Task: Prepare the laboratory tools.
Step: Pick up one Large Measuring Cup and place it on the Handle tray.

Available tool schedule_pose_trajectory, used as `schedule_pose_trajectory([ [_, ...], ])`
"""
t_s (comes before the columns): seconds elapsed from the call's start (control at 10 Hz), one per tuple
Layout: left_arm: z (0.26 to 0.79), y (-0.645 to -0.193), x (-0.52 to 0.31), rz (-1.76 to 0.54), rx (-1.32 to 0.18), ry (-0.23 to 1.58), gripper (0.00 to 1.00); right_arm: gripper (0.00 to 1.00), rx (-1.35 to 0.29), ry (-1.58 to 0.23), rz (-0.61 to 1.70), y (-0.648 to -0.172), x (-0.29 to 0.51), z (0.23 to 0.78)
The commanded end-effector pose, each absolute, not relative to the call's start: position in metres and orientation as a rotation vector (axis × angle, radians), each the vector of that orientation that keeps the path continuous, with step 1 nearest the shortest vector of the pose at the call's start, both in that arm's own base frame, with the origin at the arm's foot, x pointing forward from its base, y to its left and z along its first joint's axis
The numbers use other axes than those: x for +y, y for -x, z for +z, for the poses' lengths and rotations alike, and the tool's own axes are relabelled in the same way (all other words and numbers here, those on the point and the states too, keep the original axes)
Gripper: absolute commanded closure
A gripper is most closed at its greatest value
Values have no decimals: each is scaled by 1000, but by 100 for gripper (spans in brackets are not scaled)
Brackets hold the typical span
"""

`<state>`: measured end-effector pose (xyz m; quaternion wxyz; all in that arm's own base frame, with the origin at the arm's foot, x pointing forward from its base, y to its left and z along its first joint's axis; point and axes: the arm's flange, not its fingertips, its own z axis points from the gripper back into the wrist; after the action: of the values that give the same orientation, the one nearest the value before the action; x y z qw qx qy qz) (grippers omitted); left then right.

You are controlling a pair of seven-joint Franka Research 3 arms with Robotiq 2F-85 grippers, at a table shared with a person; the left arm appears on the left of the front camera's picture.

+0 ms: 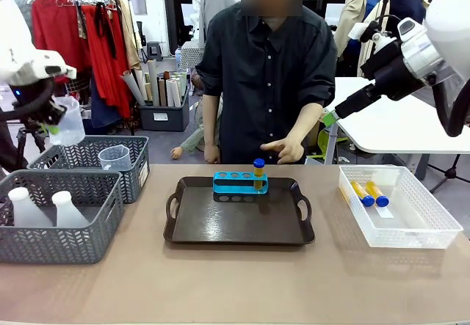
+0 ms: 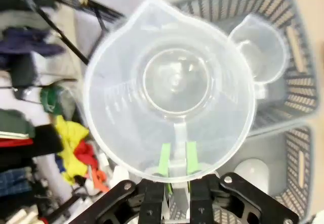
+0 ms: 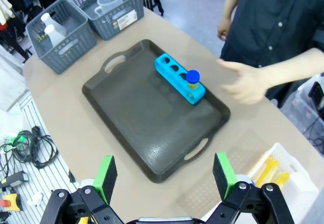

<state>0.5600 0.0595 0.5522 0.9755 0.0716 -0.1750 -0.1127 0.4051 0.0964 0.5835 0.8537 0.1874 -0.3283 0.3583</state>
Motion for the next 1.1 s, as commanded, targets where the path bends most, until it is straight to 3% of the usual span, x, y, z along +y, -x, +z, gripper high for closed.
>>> schedule_pose_trajectory([
  [0.0,568,-532,47,-319,-409,-154,100,0,-692,-406,753,-405,96,584],
  [0.3,598,-503,19,-540,-476,-55,100,0,-692,-406,753,-405,96,584],
  [1.0,608,-506,4,-513,-470,-90,100,0,-692,-406,753,-405,96,584],
])
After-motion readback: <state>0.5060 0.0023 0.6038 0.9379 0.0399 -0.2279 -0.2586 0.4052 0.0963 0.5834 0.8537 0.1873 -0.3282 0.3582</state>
